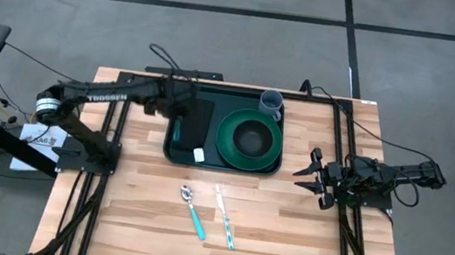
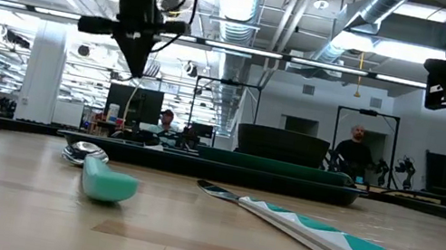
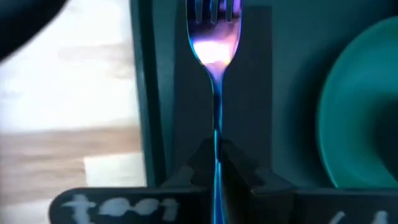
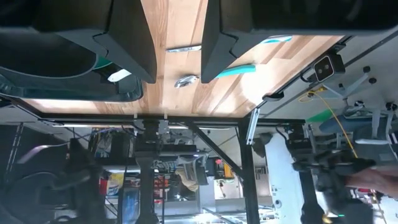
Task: Set up tray
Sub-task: Put the purple fork on the black napkin
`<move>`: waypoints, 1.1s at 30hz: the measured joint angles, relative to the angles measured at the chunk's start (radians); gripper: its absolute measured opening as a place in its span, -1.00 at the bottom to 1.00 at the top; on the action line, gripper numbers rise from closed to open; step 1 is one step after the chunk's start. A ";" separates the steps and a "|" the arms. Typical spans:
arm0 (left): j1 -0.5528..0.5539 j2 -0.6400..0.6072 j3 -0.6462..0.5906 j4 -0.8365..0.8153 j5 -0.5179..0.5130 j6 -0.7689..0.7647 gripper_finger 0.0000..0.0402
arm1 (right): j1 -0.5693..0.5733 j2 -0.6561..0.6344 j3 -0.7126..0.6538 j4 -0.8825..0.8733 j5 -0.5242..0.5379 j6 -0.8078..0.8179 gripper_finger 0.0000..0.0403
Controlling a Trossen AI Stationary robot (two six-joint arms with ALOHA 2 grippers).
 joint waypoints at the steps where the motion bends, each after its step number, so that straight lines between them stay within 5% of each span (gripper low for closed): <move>1: 0.032 0.000 0.000 0.005 0.014 0.034 -1.00 | 0.000 0.000 0.000 0.000 0.000 0.000 -0.41; 18: 0.210 0.306 -0.003 0.133 0.287 0.282 -1.00 | 0.000 0.000 0.000 0.000 0.000 0.000 -0.41; 33: 0.258 0.361 -0.003 0.176 0.308 0.296 -0.99 | 0.000 0.000 0.000 0.000 0.000 0.000 -0.41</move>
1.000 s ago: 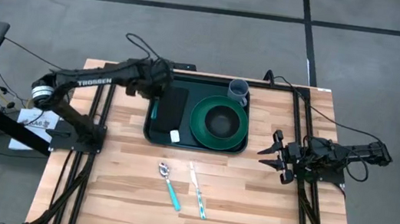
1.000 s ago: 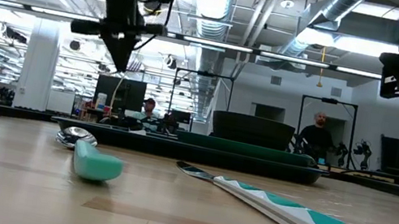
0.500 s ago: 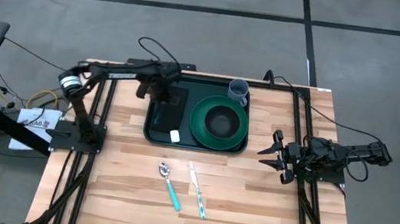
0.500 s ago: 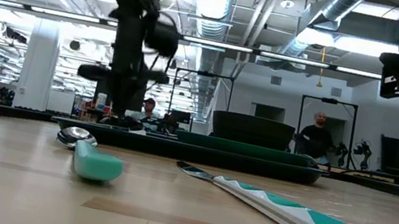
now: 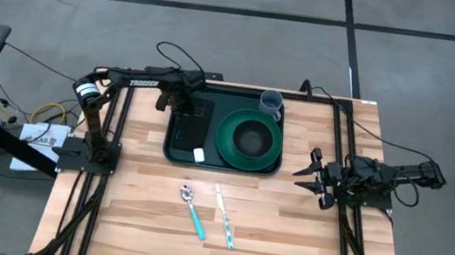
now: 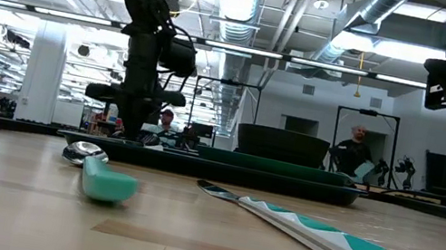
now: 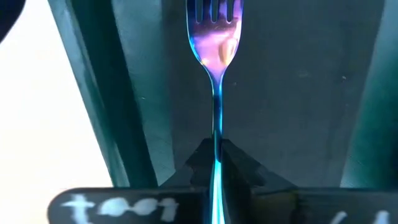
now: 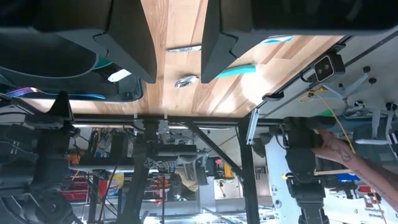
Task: Set up tray
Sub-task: Put the purple fork on the black napkin
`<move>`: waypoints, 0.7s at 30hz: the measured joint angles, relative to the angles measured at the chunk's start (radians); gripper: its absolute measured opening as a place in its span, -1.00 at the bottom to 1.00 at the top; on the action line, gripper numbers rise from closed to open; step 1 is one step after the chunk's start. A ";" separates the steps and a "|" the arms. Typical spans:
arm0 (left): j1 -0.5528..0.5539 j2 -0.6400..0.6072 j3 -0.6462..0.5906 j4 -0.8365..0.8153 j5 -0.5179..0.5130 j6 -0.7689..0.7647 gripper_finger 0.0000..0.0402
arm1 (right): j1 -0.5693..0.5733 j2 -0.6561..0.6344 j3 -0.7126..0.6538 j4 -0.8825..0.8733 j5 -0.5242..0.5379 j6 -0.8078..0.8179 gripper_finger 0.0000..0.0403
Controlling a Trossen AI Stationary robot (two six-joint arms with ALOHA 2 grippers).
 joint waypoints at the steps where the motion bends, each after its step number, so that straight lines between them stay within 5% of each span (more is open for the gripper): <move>1: -0.001 0.000 0.000 0.002 0.001 -0.001 -0.98 | 0.000 0.000 0.000 0.000 0.000 0.000 -0.41; 21: -0.002 0.000 0.000 -0.003 0.002 -0.004 -0.81 | 0.000 0.000 0.000 0.000 0.000 0.000 -0.41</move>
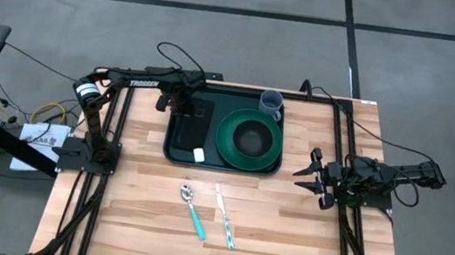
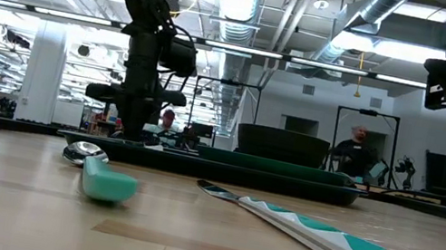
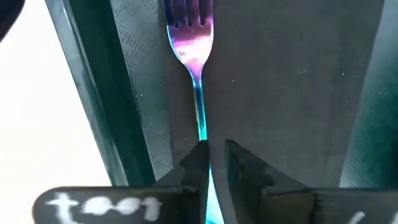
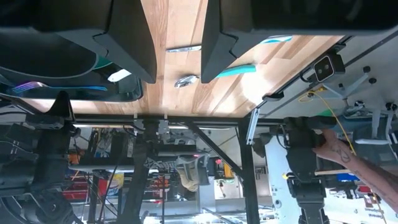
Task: Set up tray
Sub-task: Put the purple fork on the black napkin, then put the blue spoon on the black napkin to the right of the purple fork
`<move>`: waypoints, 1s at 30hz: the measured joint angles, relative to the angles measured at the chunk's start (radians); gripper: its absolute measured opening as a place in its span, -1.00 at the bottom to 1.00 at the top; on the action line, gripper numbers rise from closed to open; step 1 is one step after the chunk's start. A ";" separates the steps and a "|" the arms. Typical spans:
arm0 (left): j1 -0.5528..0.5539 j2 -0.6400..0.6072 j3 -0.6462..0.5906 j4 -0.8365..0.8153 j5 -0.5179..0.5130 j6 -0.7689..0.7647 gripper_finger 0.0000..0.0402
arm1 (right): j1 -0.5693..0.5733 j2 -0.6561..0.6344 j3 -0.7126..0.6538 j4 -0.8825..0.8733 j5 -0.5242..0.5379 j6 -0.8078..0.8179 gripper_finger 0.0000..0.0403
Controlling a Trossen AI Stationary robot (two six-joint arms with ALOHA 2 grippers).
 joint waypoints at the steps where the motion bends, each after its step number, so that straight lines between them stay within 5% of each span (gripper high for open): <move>1: 0.000 0.000 0.000 0.000 0.000 0.002 -0.79 | 0.000 0.000 0.000 0.000 0.000 0.000 -0.41; 9: 0.000 0.000 0.013 -0.025 -0.044 0.008 -0.68 | 0.000 0.000 0.000 0.000 0.000 0.000 -0.41; 17: -0.092 -0.050 0.151 -0.173 -0.075 0.030 -0.73 | 0.000 0.000 0.000 0.000 0.000 0.000 -0.41; 24: -0.354 -0.148 0.176 -0.181 -0.123 -0.198 -0.73 | 0.000 0.000 0.000 0.000 0.000 0.000 -0.41; 30: -0.679 -0.169 0.175 -0.155 -0.191 -0.568 -0.73 | 0.000 0.000 0.000 0.000 0.000 0.000 -0.41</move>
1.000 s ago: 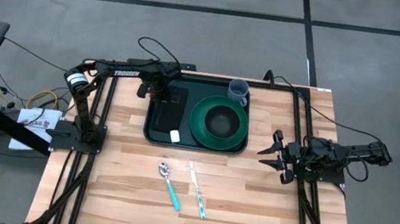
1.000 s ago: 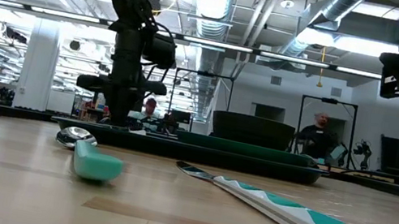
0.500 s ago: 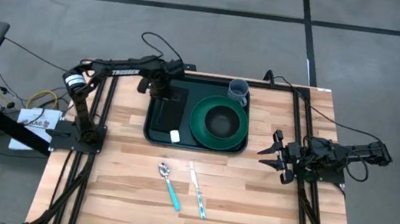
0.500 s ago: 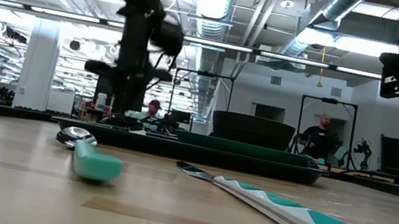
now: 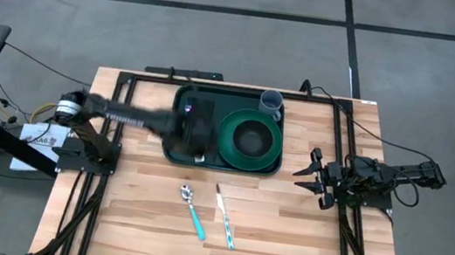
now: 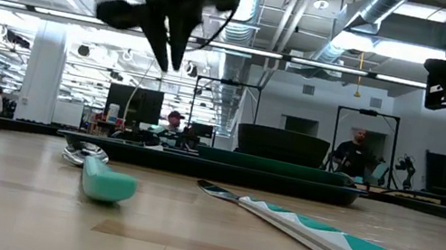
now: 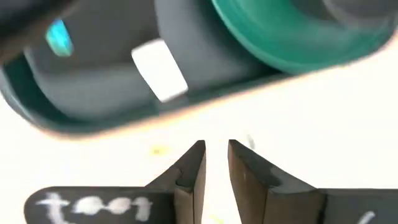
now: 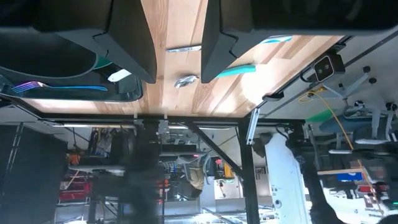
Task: Set up tray
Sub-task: Put the blue spoon on the black napkin to the right of the purple fork
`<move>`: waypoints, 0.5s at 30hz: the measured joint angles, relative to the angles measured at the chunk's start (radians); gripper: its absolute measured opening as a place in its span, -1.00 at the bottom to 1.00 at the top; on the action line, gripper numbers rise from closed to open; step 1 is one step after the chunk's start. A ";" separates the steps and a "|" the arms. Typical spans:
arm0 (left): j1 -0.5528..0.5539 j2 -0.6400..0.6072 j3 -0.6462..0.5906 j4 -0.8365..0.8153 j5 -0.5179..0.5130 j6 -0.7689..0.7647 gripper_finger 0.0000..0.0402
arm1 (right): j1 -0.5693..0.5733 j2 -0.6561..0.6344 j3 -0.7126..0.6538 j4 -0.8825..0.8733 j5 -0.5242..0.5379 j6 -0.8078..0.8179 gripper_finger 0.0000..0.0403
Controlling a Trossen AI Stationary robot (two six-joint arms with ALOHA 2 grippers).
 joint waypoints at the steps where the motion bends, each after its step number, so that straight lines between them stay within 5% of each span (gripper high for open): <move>1: -0.054 0.000 0.000 0.008 -0.023 -0.072 -0.73 | 0.000 0.000 0.000 0.000 0.000 0.000 -0.41; 9: -0.347 0.048 0.000 0.046 -0.227 -0.637 -0.73 | 0.000 0.000 0.000 0.000 0.000 0.000 -0.41; 15: -0.412 0.170 -0.001 0.151 -0.173 -0.778 -0.73 | 0.000 0.000 0.000 0.000 0.000 0.000 -0.41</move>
